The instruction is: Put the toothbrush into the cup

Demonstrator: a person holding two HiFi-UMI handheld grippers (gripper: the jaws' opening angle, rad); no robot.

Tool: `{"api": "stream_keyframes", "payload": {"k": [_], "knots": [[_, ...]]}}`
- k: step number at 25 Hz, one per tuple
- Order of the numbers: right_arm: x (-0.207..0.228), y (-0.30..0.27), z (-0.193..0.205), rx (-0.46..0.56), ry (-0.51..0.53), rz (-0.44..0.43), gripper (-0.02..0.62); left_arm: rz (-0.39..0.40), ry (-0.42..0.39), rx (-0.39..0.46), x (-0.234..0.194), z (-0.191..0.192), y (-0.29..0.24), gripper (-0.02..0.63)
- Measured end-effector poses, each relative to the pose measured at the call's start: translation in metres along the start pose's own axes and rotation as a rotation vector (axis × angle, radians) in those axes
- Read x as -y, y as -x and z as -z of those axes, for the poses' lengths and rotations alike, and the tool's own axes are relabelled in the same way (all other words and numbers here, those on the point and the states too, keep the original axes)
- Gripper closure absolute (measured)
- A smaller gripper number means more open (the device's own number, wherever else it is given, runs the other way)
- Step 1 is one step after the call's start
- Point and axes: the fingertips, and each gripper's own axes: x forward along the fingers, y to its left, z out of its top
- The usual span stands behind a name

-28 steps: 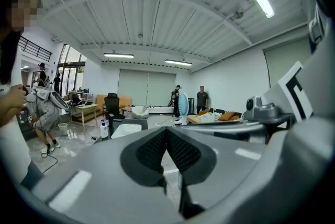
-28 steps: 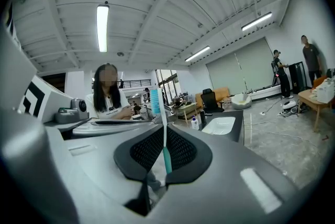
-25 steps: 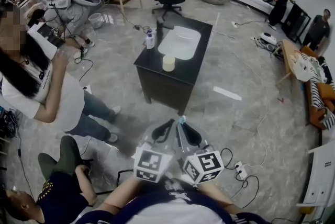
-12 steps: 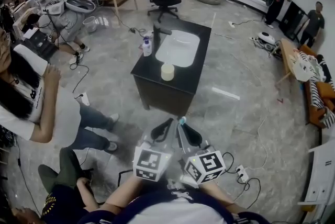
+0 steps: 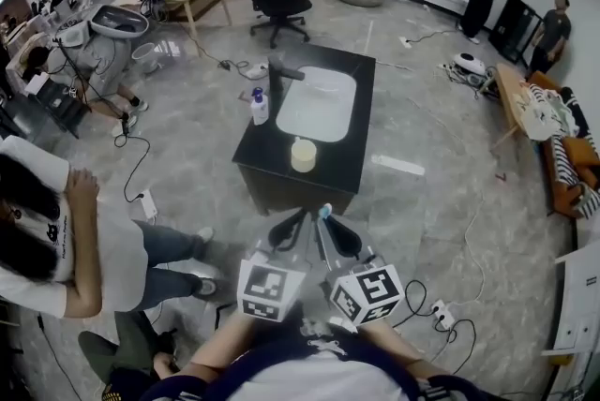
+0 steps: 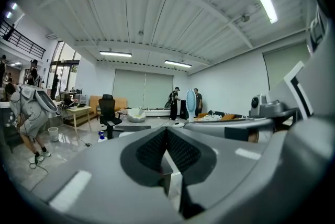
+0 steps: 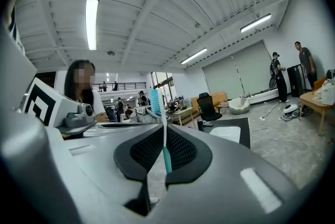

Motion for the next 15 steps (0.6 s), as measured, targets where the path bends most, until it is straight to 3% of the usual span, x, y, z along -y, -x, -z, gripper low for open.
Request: {"api": "stream_keyframes", "payload": {"k": [6,15], "knots": [[0.006,-0.046,-0.006,0.004,0.002,0.022,0.578,0.018,0.011,-0.003,-0.044,-0.002,-0.022,0.606],[0.028,-0.090,0.003,-0.028,-0.032,0.053,0.577,0.056,0.050,-0.052,-0.072,0.019,-0.059,0.606]]}}
